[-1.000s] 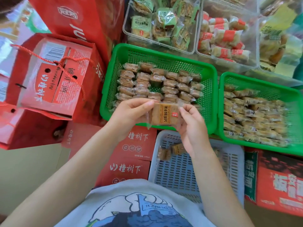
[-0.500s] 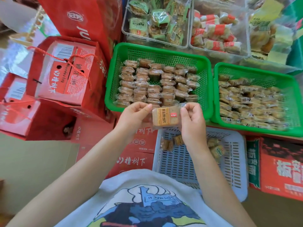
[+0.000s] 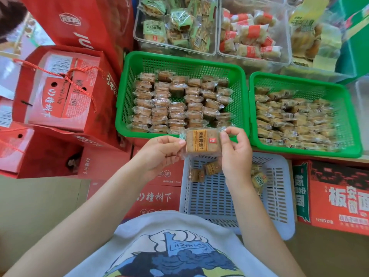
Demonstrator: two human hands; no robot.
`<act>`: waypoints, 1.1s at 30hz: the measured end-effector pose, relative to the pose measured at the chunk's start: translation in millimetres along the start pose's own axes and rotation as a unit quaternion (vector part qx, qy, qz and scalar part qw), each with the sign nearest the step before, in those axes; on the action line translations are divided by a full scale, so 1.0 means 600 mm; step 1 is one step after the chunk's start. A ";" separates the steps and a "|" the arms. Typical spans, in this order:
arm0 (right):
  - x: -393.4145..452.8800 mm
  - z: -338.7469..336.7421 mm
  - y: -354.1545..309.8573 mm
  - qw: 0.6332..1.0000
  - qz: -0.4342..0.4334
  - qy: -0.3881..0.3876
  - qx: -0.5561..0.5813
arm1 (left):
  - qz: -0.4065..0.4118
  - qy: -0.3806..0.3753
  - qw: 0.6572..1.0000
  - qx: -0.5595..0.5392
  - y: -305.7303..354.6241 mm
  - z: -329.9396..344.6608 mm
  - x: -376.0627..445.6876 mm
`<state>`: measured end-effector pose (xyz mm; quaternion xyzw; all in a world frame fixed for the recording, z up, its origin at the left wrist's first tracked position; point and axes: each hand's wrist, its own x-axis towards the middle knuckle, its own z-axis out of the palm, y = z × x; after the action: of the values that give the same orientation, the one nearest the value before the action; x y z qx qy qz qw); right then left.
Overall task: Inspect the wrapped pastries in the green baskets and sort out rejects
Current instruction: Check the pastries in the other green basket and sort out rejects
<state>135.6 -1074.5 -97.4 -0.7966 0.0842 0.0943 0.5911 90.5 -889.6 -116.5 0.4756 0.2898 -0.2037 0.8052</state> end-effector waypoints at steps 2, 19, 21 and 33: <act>0.004 0.007 -0.010 0.987 0.095 -0.015 0.127 | 0.007 0.009 1.000 -0.008 -0.003 0.005 0.001; 0.088 0.060 -0.005 0.951 0.220 -0.175 0.127 | 0.147 0.138 0.964 0.174 0.028 -0.038 0.082; 0.124 0.072 -0.004 0.973 0.182 -0.129 0.055 | 0.160 0.202 0.942 0.215 0.036 -0.055 0.110; 0.295 0.192 0.010 0.939 -0.171 -0.087 -0.286 | 0.161 0.186 0.676 0.695 0.001 -0.119 0.197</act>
<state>299.4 -970.0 -179.7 -0.9232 -0.1353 0.0813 0.3504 159.9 -832.7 -221.3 0.9653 0.1276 -0.1211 0.1930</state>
